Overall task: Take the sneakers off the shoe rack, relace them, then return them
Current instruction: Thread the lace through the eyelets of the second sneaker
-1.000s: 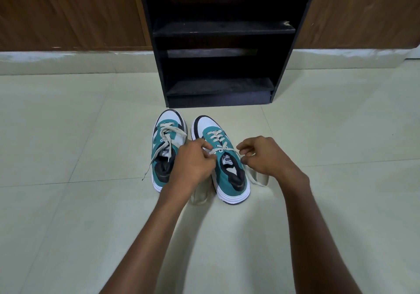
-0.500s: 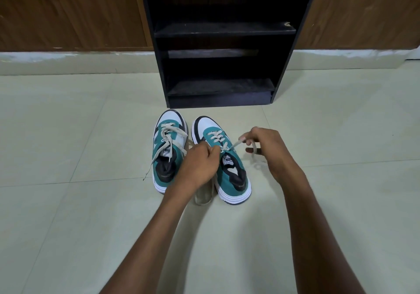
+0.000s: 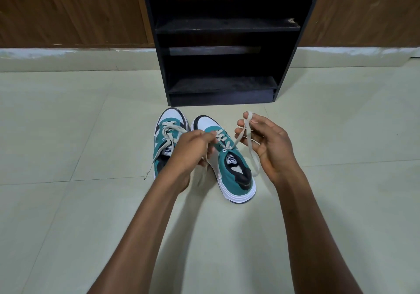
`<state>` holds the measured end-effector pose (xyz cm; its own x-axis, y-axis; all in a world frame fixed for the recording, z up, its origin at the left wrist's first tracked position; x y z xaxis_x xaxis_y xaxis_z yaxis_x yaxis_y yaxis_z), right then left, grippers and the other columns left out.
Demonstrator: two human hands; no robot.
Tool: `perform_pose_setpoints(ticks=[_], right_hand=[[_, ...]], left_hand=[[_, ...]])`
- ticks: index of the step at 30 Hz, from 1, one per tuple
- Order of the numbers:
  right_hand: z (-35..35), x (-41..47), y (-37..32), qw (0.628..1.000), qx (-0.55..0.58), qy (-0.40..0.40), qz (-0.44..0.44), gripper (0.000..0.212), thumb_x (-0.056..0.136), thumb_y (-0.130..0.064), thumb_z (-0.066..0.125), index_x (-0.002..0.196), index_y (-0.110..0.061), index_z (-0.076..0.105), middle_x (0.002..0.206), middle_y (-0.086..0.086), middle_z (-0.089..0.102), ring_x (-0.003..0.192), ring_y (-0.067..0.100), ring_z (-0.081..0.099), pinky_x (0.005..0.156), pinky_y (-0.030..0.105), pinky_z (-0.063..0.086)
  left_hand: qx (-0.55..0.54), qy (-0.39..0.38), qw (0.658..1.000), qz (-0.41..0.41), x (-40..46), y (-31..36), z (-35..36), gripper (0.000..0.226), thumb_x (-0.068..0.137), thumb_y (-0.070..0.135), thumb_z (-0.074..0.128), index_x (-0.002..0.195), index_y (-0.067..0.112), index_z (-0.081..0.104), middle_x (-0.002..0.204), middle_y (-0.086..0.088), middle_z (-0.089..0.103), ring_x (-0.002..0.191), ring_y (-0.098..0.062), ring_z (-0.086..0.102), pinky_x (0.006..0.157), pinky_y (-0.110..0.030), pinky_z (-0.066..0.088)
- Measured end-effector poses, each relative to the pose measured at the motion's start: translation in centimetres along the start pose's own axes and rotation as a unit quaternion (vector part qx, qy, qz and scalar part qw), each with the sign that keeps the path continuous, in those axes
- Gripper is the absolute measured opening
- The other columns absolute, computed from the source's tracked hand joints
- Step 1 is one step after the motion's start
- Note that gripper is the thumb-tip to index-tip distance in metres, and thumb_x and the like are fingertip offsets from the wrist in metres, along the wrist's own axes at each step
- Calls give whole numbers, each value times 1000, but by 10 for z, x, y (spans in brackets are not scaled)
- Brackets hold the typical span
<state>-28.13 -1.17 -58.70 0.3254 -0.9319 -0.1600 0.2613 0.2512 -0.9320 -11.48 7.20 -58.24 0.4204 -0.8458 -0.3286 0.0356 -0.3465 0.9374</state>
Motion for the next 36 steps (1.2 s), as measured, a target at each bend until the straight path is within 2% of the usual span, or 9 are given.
perform_pose_setpoints(ticks=[4, 8, 15, 20, 24, 29, 31, 34, 36], right_hand=[[3, 4, 6, 998, -62, -9, -7, 25, 101, -11, 58, 121, -12, 73, 108, 10, 78, 95, 28, 75, 96, 44, 59], [15, 7, 11, 994, -101, -20, -22, 25, 99, -6, 60, 119, -12, 74, 105, 10, 79, 94, 32, 76, 91, 43, 61], [23, 13, 19, 997, -61, 48, -1, 10, 88, -5, 76, 97, -3, 72, 77, 17, 76, 60, 25, 69, 69, 36, 59], [26, 12, 20, 995, -86, 53, -11, 8, 91, -3, 71, 96, -4, 77, 71, 5, 77, 60, 16, 70, 63, 26, 59], [23, 15, 20, 998, -68, 4, 5, 14, 91, -1, 69, 95, -8, 81, 81, 19, 73, 62, 23, 62, 69, 33, 57], [20, 12, 10, 993, -115, -38, -8, 29, 89, 6, 59, 93, -12, 82, 81, 18, 73, 73, 28, 62, 64, 28, 57], [20, 11, 7, 991, -129, -44, -16, 26, 90, 3, 59, 96, -10, 81, 84, 17, 74, 74, 23, 65, 66, 28, 57], [17, 12, 7, 981, -182, -33, -59, 14, 95, -10, 67, 99, -8, 80, 87, 10, 79, 71, 16, 70, 63, 28, 58], [16, 15, 10, 978, -195, -15, -67, 12, 96, -11, 68, 97, -9, 79, 79, 6, 78, 65, 16, 69, 61, 30, 57]], left_hand=[[-118, 37, 991, 59, 2, 9, 14, 19, 100, 21, 56, 97, 10, 72, 92, 1, 74, 80, -15, 65, 56, -16, 48], [-228, 3, 970, 88, 4, 6, 30, 16, 99, 14, 59, 105, 10, 74, 98, -6, 77, 77, -19, 69, 73, -31, 61], [-119, 69, 973, 184, 12, -6, 29, 19, 91, 4, 70, 108, 11, 75, 88, 1, 78, 74, -10, 73, 69, -25, 59], [-126, 95, 969, 191, 12, -6, 26, 29, 82, 6, 81, 97, 15, 57, 85, -6, 80, 73, -24, 76, 66, -33, 61], [-104, 103, 968, 204, 14, -5, 25, 14, 80, 6, 81, 91, 13, 77, 86, -2, 79, 79, -17, 76, 70, -27, 61], [-70, 101, 974, 191, 21, -9, 24, 18, 80, 11, 82, 96, 18, 82, 115, 0, 70, 96, -14, 72, 84, -33, 61], [-90, 64, 978, 178, 22, -6, 24, 24, 82, 10, 81, 105, 19, 80, 105, -3, 76, 89, -22, 75, 86, -42, 62], [-90, 60, 982, 154, 22, -4, 22, 50, 79, 10, 84, 124, 22, 67, 94, -3, 74, 77, -15, 74, 80, -34, 63], [-103, 53, 985, 131, 25, -3, 22, 41, 77, 7, 85, 115, 13, 72, 86, -8, 73, 75, -15, 71, 87, -41, 61]])
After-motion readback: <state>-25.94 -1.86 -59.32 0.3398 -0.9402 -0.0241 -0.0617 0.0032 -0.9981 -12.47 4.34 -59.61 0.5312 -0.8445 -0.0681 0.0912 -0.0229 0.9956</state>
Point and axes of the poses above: each hand's wrist, its own x-axis towards the middle knuckle, its own z-axis out of the palm, y = z × x, the point moved 2 cm from there along x, towards the middle knuckle
